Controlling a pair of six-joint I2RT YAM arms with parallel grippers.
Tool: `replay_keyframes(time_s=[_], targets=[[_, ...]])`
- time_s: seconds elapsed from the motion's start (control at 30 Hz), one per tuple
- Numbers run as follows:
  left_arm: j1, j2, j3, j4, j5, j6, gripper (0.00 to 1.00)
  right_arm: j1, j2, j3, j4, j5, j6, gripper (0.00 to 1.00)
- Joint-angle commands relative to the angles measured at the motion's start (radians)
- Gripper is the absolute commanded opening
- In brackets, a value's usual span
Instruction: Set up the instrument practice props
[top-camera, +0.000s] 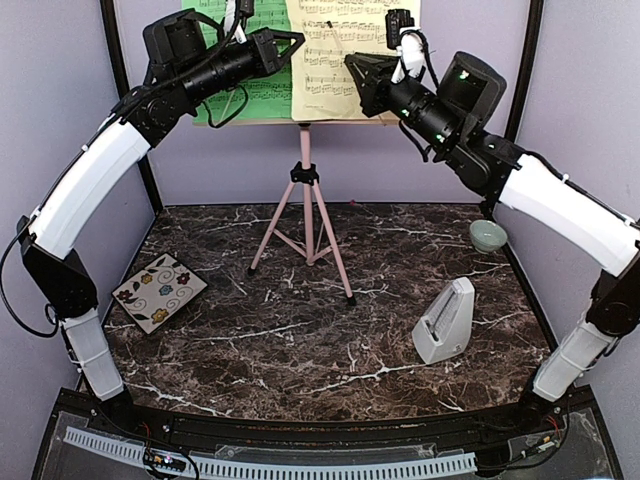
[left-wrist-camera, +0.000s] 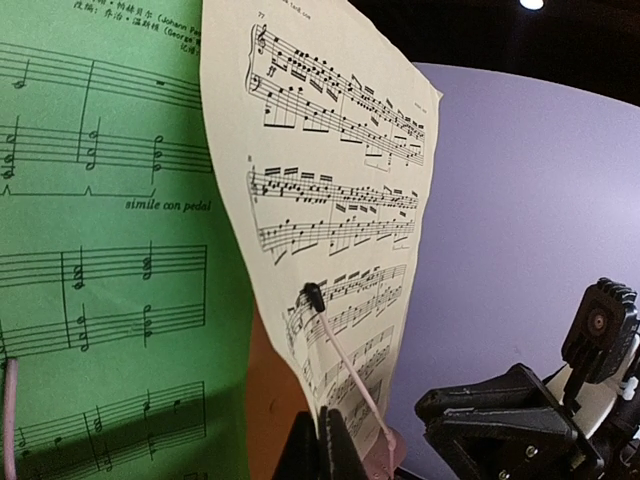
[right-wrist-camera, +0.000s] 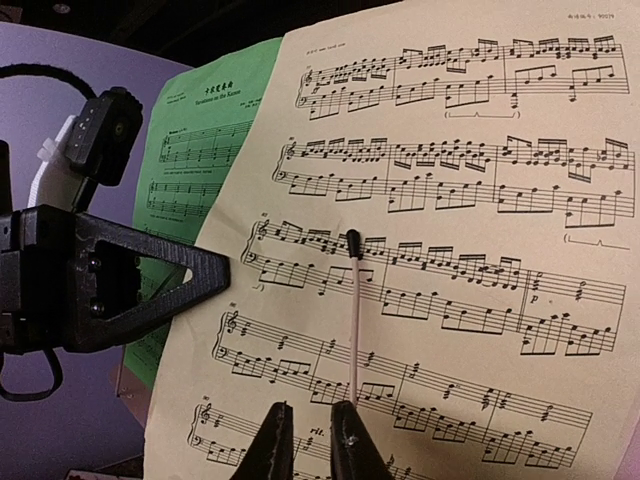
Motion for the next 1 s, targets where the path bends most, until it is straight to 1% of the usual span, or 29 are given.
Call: replay_keyframes(time_s=[0.0,0.07,0.13,0.17,0.27,0.37,0.43,0.5,0.57,0.63,0.73,0.77,0.8,0.87,0.97], targets=[[-0.003,-0.008,0.033,-0.024,-0.064,0.07,0.01,0.002,-0.028,0.007,0.046,0.004,-0.006,0.16],[-0.003,-0.015,0.027,-0.026,-0.071,0.08,0.07,0.001,-0.029,0.005,0.051,0.001,-0.005,0.18],[-0.004,-0.021,0.026,-0.023,-0.06,0.084,0.19,0.002,-0.03,0.006,0.052,0.001,-0.004,0.18],[-0.003,-0.025,0.024,-0.019,-0.058,0.089,0.24,0.002,-0.031,0.007,0.052,0.001,-0.005,0.18],[-0.003,-0.043,0.01,-0.017,-0.057,0.092,0.33,0.001,-0.039,0.0,0.059,0.0,-0.003,0.21],[-0.003,-0.075,-0.026,-0.019,-0.066,0.104,0.44,0.002,-0.051,-0.01,0.063,-0.004,-0.003,0.27],[-0.003,-0.104,-0.063,-0.024,-0.08,0.111,0.51,0.003,-0.06,-0.017,0.066,-0.005,-0.003,0.32],[-0.003,-0.139,-0.105,-0.027,-0.105,0.116,0.59,0.002,-0.068,-0.021,0.063,-0.002,-0.002,0.39],[-0.003,-0.172,-0.146,-0.032,-0.126,0.125,0.71,0.002,-0.078,-0.024,0.058,-0.002,0.0,0.42],[-0.004,-0.202,-0.179,-0.044,-0.126,0.136,0.8,0.002,-0.09,-0.028,0.049,-0.006,0.002,0.5],[-0.009,-0.23,-0.194,-0.091,-0.124,0.157,0.95,0.002,-0.11,-0.033,0.028,0.0,0.013,0.66],[-0.012,-0.236,-0.194,-0.113,-0.127,0.163,0.98,0.001,-0.118,-0.039,0.02,0.005,0.016,0.71],[-0.013,-0.24,-0.192,-0.14,-0.135,0.168,0.99,0.001,-0.128,-0.044,0.011,0.009,0.018,0.76],[-0.016,-0.256,-0.196,-0.191,-0.156,0.173,0.99,-0.002,-0.15,-0.053,-0.015,0.014,0.023,0.81],[-0.017,-0.296,-0.25,-0.207,-0.168,0.173,0.99,-0.004,-0.184,-0.074,-0.059,0.018,0.032,0.88]])
